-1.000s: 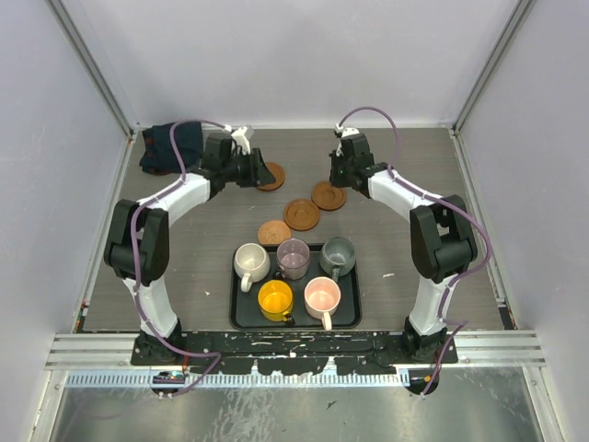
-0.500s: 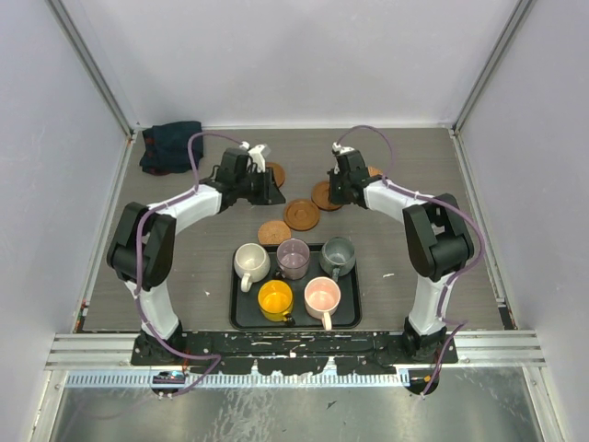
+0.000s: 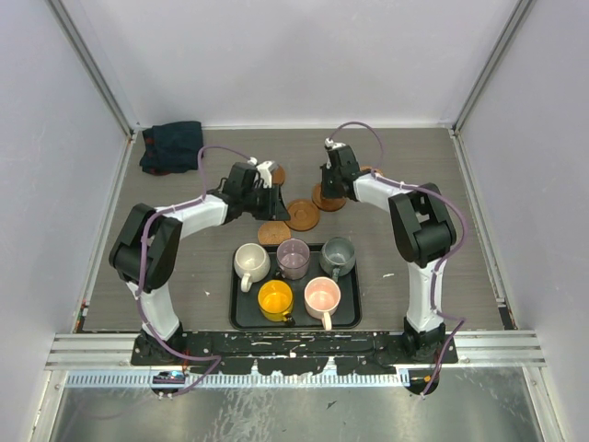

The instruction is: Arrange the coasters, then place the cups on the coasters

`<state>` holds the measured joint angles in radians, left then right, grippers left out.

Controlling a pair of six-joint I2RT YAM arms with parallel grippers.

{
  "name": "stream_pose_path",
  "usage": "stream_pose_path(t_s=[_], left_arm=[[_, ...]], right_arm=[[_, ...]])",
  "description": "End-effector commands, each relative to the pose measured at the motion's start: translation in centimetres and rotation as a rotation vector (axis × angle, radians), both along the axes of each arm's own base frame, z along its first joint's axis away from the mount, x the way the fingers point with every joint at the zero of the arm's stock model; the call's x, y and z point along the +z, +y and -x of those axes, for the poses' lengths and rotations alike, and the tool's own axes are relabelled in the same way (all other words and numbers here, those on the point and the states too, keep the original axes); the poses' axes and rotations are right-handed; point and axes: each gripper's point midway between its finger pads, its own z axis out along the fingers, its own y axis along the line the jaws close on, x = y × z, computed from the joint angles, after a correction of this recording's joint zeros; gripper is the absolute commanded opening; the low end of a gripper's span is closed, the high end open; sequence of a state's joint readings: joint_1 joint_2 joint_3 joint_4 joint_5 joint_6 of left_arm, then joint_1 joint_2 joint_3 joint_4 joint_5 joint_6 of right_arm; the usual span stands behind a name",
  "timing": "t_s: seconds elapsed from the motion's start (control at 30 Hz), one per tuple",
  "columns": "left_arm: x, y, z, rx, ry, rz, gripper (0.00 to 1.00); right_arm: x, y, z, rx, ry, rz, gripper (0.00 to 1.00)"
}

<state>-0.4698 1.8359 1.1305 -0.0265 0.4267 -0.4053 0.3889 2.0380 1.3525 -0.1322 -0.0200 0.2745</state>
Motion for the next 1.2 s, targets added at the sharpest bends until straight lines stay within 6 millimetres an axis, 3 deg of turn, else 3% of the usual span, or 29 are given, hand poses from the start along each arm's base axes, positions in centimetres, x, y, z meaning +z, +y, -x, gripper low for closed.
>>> stream_pose_path(t_s=[0.0, 0.27, 0.77, 0.93, 1.17], left_arm=[[3.1, -0.1, -0.8, 0.013, -0.101, 0.033, 0.39], [2.6, 0.7, -0.8, 0.027, -0.106, -0.015, 0.41], [3.0, 1.7, -1.2, 0.050, -0.141, -0.069, 0.43], [3.2, 1.9, -1.0, 0.050, -0.145, -0.070, 0.42], [3.3, 2.5, 0.0, 0.047, -0.136, -0.083, 0.33]], right_arm=[[-0.9, 0.1, -1.5, -0.017, 0.011, 0.027, 0.01], [-1.4, -0.3, -4.7, -0.037, 0.016, 0.024, 0.01], [-0.4, 0.6, -7.4, 0.015, -0.016, -0.007, 0.01], [2.3, 0.8, -7.5, 0.038, -0.078, -0.021, 0.01], [8.8, 1.1, -5.2, 0.058, -0.218, -0.065, 0.01]])
